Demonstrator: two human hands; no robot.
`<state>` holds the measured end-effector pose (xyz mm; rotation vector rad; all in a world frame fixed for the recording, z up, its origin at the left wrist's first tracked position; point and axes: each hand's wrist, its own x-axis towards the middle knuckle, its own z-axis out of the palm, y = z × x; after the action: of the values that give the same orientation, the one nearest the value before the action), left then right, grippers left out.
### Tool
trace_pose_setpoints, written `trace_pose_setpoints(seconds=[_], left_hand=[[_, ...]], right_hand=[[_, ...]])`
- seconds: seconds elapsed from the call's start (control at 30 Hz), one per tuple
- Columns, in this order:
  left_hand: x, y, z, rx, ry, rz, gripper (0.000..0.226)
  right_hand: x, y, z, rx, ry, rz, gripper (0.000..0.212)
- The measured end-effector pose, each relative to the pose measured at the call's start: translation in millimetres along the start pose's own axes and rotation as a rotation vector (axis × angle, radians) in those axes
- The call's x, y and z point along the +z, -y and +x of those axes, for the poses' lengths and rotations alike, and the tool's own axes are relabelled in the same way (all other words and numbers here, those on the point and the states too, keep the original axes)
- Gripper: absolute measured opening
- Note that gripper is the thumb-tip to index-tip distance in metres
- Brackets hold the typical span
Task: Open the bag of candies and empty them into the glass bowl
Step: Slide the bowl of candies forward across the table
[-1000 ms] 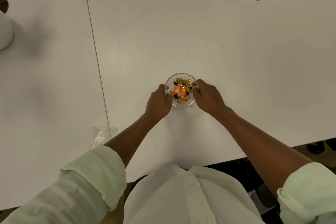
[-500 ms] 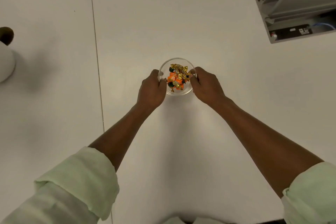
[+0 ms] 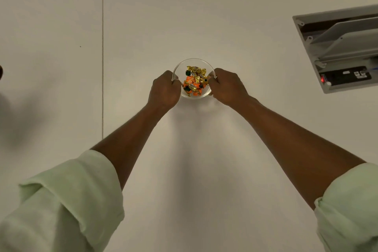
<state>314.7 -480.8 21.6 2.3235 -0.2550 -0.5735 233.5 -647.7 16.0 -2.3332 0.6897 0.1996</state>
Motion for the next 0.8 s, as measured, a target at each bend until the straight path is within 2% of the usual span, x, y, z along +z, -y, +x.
trace_pose_setpoints(seconds=[0.27, 0.63, 0.8], left_hand=[[8, 5, 35, 0.015, -0.006, 0.073, 0.033], [14, 9, 40, -0.013, 0.002, 0.056, 0.032], [16, 12, 34, -0.052, -0.009, 0.066, 0.036]], right_hand=[[4, -2, 35, 0.032, 0.024, 0.004, 0.032], [10, -3, 40, 0.075, 0.043, 0.035, 0.033], [11, -4, 35, 0.112, 0.067, 0.119, 0.041]])
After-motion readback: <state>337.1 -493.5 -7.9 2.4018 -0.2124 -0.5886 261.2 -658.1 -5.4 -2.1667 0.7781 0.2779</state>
